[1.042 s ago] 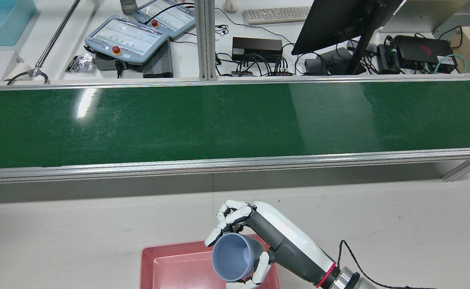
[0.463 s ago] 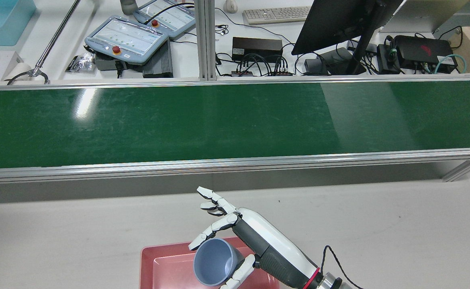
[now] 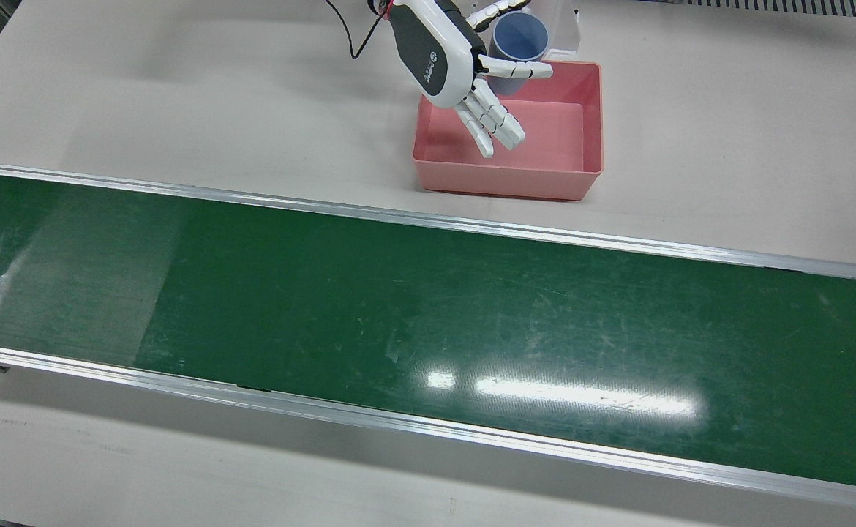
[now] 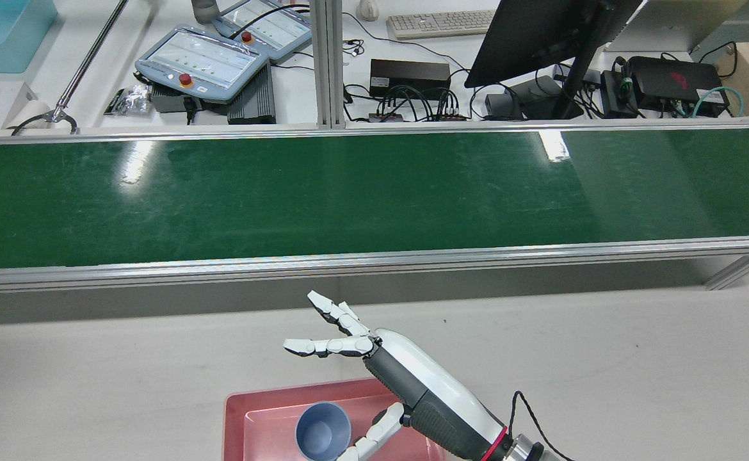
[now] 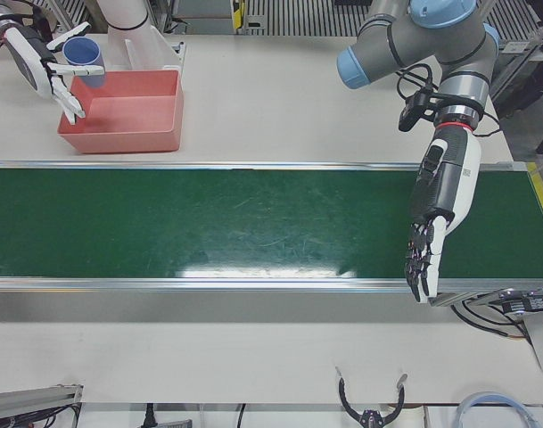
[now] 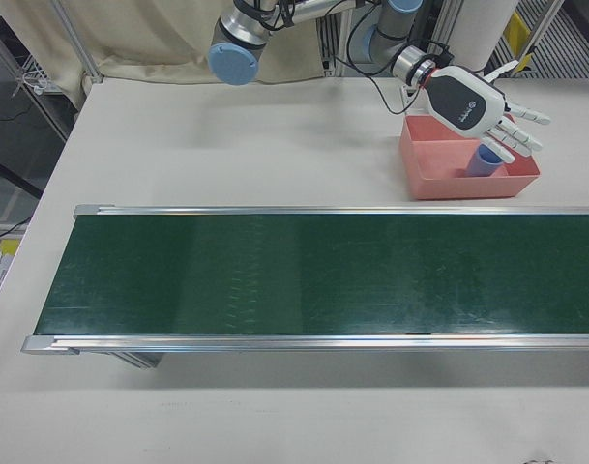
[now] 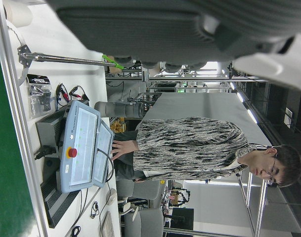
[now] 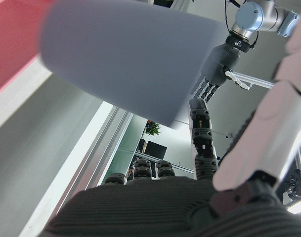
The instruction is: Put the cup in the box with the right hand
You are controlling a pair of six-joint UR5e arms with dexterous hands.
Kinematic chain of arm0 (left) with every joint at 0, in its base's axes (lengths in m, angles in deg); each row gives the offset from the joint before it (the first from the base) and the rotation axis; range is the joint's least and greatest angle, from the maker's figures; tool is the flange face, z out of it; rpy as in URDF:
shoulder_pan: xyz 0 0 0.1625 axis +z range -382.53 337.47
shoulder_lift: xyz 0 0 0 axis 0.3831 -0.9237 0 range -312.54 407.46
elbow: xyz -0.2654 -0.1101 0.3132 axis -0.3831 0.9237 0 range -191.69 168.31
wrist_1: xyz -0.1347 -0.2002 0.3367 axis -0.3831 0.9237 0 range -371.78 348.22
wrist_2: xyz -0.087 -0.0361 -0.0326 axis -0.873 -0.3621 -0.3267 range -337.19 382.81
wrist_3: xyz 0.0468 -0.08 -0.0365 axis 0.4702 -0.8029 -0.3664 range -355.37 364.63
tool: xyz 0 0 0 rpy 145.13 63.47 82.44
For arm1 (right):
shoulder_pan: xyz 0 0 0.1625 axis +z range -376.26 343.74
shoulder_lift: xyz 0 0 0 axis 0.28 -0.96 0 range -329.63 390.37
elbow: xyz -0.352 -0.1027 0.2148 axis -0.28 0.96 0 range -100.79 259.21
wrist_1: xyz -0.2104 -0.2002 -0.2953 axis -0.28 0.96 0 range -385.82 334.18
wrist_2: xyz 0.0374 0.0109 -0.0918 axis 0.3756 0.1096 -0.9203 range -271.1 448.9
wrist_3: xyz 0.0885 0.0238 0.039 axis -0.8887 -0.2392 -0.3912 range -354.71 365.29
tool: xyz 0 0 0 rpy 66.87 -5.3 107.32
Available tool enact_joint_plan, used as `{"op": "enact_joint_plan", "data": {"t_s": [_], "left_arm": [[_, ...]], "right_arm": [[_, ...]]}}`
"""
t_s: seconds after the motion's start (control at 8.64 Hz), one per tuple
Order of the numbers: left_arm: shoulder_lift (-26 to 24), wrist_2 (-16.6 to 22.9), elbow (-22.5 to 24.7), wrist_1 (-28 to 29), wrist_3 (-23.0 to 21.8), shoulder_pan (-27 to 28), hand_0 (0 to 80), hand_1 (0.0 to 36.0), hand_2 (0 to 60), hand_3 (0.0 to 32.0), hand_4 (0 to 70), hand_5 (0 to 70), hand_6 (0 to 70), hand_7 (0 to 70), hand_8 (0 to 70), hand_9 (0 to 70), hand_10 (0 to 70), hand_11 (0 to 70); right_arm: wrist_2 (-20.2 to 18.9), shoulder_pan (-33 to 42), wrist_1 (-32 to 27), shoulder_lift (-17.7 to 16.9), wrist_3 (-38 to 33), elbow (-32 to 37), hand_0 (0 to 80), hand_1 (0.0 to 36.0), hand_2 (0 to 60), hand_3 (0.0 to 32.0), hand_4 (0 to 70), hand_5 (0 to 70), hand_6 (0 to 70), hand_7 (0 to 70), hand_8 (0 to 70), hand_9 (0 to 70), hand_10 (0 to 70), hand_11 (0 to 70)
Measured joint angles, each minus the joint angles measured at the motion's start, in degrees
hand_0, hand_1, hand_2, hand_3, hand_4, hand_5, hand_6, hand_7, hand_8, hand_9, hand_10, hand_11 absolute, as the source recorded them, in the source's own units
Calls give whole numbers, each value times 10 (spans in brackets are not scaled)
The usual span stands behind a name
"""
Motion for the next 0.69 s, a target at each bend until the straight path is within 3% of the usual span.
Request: {"op": "enact_joint_plan", "data": {"t_s": [0.12, 0.23, 0.46, 0.58, 0.69], "left_arm": [[0, 0, 0, 0, 0, 0, 0, 0, 0, 0, 0, 0, 0, 0, 0, 0, 0, 0], [0, 0, 0, 0, 0, 0, 0, 0, 0, 0, 0, 0, 0, 0, 0, 0, 0, 0], [0, 0, -1, 0, 0, 0, 0, 0, 0, 0, 0, 0, 0, 0, 0, 0, 0, 0], [0, 0, -1, 0, 0, 0, 0, 0, 0, 0, 0, 0, 0, 0, 0, 0, 0, 0], [0, 0, -1, 0, 0, 0, 0, 0, 0, 0, 0, 0, 0, 0, 0, 0, 0, 0]], "right_arm": [[0, 1, 0, 0, 0, -4, 441, 59, 58, 10, 89, 28, 28, 110, 43, 94, 0, 0], [-2, 4, 0, -2, 0, -10, 431, 68, 88, 10, 78, 28, 28, 114, 44, 96, 0, 0], [-5, 37, 3, -44, -8, -53, 459, 51, 0, 6, 119, 29, 31, 122, 48, 102, 0, 0], [-20, 70, 5, -80, -27, -77, 477, 119, 104, 0, 114, 45, 37, 127, 55, 111, 3, 19], [-49, 113, 10, -106, -59, -88, 489, 139, 121, 0, 143, 50, 40, 137, 57, 115, 7, 27]]}}
